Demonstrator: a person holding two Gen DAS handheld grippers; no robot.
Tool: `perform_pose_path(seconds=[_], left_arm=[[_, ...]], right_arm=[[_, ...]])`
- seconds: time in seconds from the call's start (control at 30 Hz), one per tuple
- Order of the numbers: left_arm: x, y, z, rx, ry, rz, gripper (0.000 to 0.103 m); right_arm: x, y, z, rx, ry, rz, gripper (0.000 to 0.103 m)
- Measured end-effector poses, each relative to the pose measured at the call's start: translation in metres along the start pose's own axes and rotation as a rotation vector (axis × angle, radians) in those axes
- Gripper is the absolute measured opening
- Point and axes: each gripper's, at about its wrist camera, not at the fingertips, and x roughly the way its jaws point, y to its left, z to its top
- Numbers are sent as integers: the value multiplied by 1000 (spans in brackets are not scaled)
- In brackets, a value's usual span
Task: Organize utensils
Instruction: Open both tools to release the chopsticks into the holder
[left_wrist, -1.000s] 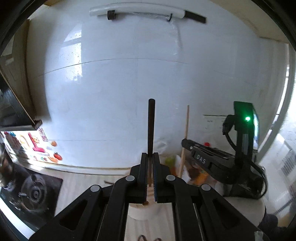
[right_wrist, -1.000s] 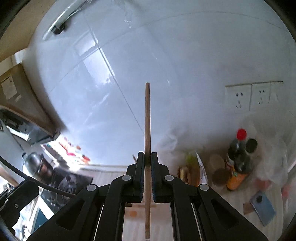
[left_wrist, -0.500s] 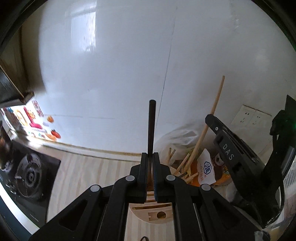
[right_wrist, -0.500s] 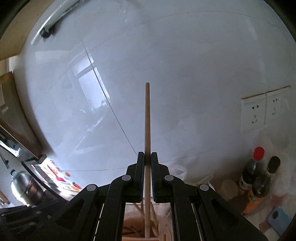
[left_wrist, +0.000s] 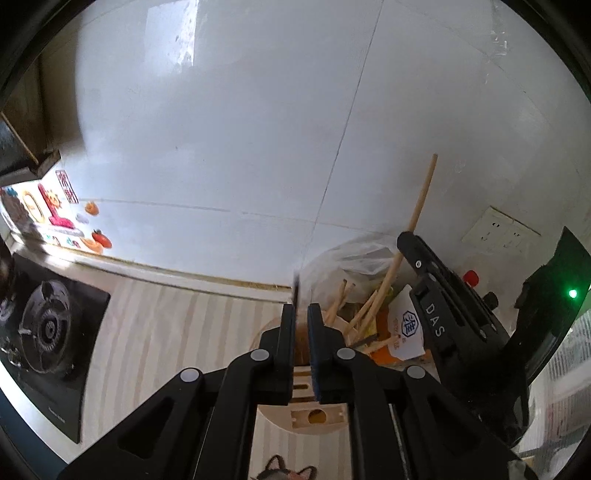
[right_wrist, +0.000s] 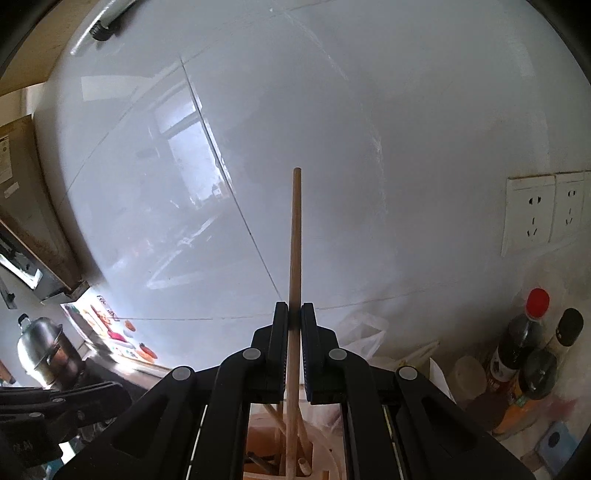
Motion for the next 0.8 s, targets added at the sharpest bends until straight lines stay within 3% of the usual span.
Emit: perform_pose_path(seconds=[0.1, 0.17, 0.2, 0.23, 0.3, 0.37, 0.4, 0.47, 0.5, 0.53, 0.7, 0.8], left_arm=[[-3, 2, -2, 1, -8, 14, 12], [-6, 2, -3, -7, -19, 23, 33], [-8, 2, -4, -8, -31, 38, 56], [-10, 2, -5, -8, -46, 57, 67], [-18, 3, -6, -2, -96, 111, 70], [-21, 6, -6, 7, -124, 169, 86], [-24, 8, -7, 6, -145, 193, 100], [-32, 14, -8, -9, -195, 216, 103], [-36, 17, -10, -20, -213, 231, 103], [-39, 19, -11, -26, -221, 245, 103], [-60, 17, -30, -16, -263, 262, 103], [-59, 9, -52, 12, -249, 278, 103]], right_arm=[[-5, 2, -1, -20, -39, 2, 7], [-10, 4, -2, -27, -51, 17, 7], [-11, 6, -3, -33, -56, 22, 7], [-12, 7, -4, -39, -61, 28, 7], [-9, 9, -7, -57, -30, 28, 7], [-7, 11, -10, -62, 21, 42, 7], [-10, 11, -11, -65, 35, 50, 9], [-24, 7, -9, -65, 52, 58, 36], [-32, 5, -8, -59, 49, 62, 62], [-43, -1, -6, -55, 37, 56, 70], [-100, -33, -7, -25, 22, -50, 70], [-130, -60, -19, 14, 44, -125, 87]])
